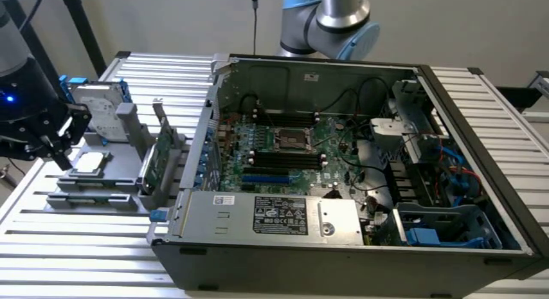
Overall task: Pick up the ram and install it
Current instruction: 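Pick up the ram and move it above insertion slot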
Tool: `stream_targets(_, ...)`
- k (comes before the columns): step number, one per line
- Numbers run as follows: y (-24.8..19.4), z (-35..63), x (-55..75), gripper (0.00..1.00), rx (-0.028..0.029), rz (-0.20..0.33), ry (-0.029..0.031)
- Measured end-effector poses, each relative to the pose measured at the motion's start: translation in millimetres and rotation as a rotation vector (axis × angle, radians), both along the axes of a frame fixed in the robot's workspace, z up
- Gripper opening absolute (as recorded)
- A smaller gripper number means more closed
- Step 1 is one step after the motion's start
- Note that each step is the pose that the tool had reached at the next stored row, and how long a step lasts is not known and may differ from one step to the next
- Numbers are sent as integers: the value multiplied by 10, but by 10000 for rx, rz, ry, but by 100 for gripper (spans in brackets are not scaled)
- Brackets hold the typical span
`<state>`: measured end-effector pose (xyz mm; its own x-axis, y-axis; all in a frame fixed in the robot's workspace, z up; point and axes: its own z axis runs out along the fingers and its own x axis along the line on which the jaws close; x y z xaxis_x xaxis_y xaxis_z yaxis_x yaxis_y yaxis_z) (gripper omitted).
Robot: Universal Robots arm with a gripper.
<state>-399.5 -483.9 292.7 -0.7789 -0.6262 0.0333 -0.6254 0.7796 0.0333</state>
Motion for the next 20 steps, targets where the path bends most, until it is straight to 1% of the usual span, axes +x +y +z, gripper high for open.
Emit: stream_targets(20, 0, -97, 0, 11, 0, 3641, 0)
